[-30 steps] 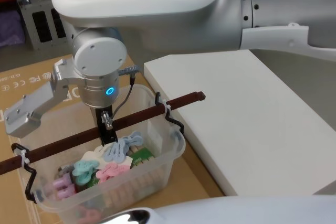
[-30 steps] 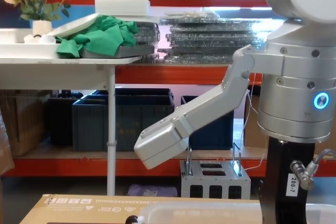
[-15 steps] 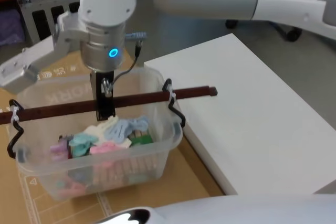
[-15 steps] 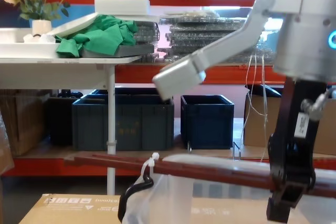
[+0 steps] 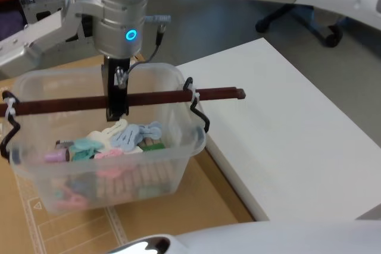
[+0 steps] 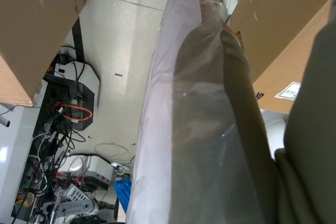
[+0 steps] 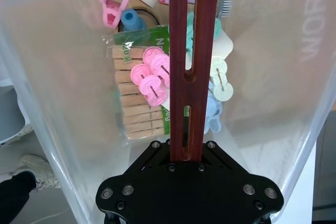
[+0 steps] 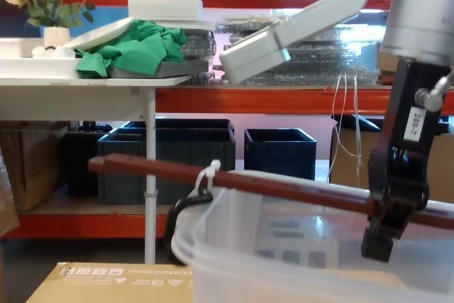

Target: Use one hand to grasp the basket and place it at the designated location.

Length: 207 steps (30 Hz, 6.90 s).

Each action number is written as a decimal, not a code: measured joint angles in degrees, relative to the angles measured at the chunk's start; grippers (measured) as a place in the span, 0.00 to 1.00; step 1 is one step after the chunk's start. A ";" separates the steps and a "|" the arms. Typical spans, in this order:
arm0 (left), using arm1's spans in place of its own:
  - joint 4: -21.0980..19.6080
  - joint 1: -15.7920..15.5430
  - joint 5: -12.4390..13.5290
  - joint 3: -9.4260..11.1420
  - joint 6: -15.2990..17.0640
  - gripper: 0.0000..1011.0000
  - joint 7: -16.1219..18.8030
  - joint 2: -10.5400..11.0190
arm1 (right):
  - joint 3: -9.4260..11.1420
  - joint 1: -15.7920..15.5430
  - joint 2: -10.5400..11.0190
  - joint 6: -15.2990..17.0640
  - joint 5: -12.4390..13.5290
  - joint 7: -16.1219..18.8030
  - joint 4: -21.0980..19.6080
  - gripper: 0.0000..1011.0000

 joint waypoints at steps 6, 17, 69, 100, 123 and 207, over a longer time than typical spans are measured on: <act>-0.02 0.00 0.00 0.00 0.00 0.00 0.00 -0.01 | 1.80 1.46 2.87 1.94 2.11 1.43 1.14 0.00; 0.01 0.00 0.00 0.00 0.00 0.00 0.00 0.00 | 4.14 2.35 5.42 3.78 4.55 3.18 4.59 0.00; -0.01 0.00 0.00 0.00 0.00 0.00 0.00 0.00 | 11.84 0.38 14.91 13.34 4.27 9.30 17.96 0.00; 0.00 0.00 0.00 0.00 0.00 0.00 0.00 0.00 | 15.82 -4.89 23.21 20.01 5.64 10.74 19.08 0.00; 0.00 0.00 0.00 0.00 0.00 0.00 0.00 0.00 | 16.98 -8.78 24.23 24.68 4.06 10.37 22.65 0.00; 0.00 0.00 0.00 0.00 0.00 0.00 0.00 0.00 | 19.66 -13.10 17.58 23.74 0.86 11.46 32.30 0.72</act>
